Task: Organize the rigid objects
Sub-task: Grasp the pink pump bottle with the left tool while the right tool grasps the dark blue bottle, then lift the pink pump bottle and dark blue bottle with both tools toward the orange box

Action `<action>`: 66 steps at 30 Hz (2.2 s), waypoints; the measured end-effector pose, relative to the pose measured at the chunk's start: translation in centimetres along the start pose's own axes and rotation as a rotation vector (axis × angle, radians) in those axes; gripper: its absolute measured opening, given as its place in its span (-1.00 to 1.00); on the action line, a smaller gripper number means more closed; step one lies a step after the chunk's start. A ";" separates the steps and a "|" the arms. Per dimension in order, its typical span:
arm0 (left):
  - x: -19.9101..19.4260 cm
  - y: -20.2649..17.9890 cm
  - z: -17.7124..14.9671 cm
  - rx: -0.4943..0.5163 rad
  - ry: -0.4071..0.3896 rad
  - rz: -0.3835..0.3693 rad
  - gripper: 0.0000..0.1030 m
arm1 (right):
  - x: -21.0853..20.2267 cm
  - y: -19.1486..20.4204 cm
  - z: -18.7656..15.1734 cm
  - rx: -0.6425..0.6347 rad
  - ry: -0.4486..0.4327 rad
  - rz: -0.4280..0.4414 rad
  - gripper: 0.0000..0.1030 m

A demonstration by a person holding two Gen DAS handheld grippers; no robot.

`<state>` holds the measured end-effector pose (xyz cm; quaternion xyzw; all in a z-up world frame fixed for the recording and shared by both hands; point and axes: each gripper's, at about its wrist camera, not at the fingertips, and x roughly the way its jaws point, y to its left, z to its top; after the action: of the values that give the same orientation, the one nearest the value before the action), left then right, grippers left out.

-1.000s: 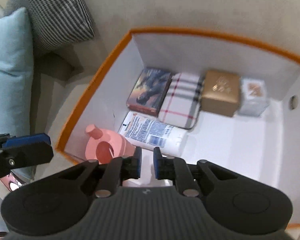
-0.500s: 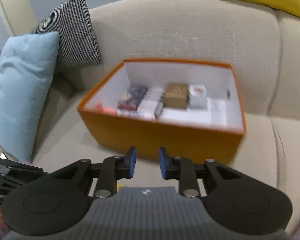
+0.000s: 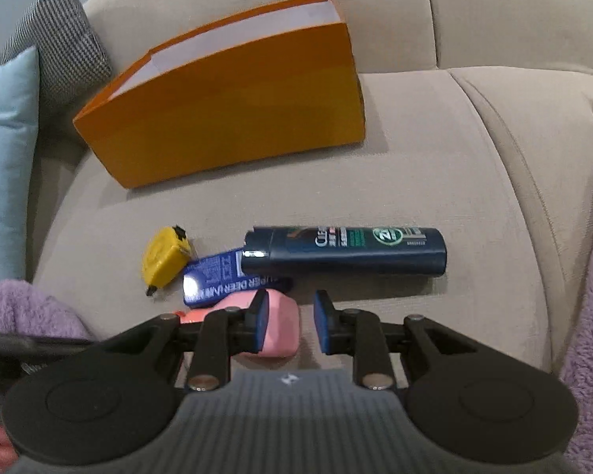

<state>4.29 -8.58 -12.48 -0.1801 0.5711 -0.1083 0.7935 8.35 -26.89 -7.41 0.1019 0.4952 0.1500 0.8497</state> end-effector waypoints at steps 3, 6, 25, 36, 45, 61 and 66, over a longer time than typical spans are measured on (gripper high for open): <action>0.5 -0.3 -0.2 0.021 -0.006 0.018 -0.52 | 0.0 0.1 0.0 0.000 -0.009 0.020 -0.48; 0.7 -0.6 -0.3 0.044 -0.026 0.042 -0.79 | 0.5 0.0 -0.2 0.004 0.000 0.037 -0.48; -6.1 -5.5 -2.8 0.339 -0.256 0.178 -0.63 | 1.5 1.5 -2.9 -0.019 0.099 0.090 -0.78; -3.7 -6.6 -4.1 0.360 -0.276 0.051 -0.39 | 0.7 0.3 -4.3 0.043 0.123 0.059 -0.76; -2.0 -7.4 -5.0 0.436 -0.278 0.067 -0.41 | -0.7 -0.5 -4.2 0.078 0.067 0.022 -0.76; -6.0 -6.7 0.7 0.402 -0.294 0.036 -0.44 | 0.3 2.7 0.5 -0.533 0.036 -0.144 -0.07; -5.5 -6.5 2.8 0.416 -0.284 0.018 -0.44 | 2.4 3.6 0.6 -0.806 0.084 -0.178 -0.08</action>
<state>5.41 -11.98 -4.24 -0.0212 0.4210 -0.1899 0.8867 9.45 -22.72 -7.88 -0.2885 0.4381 0.2620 0.8101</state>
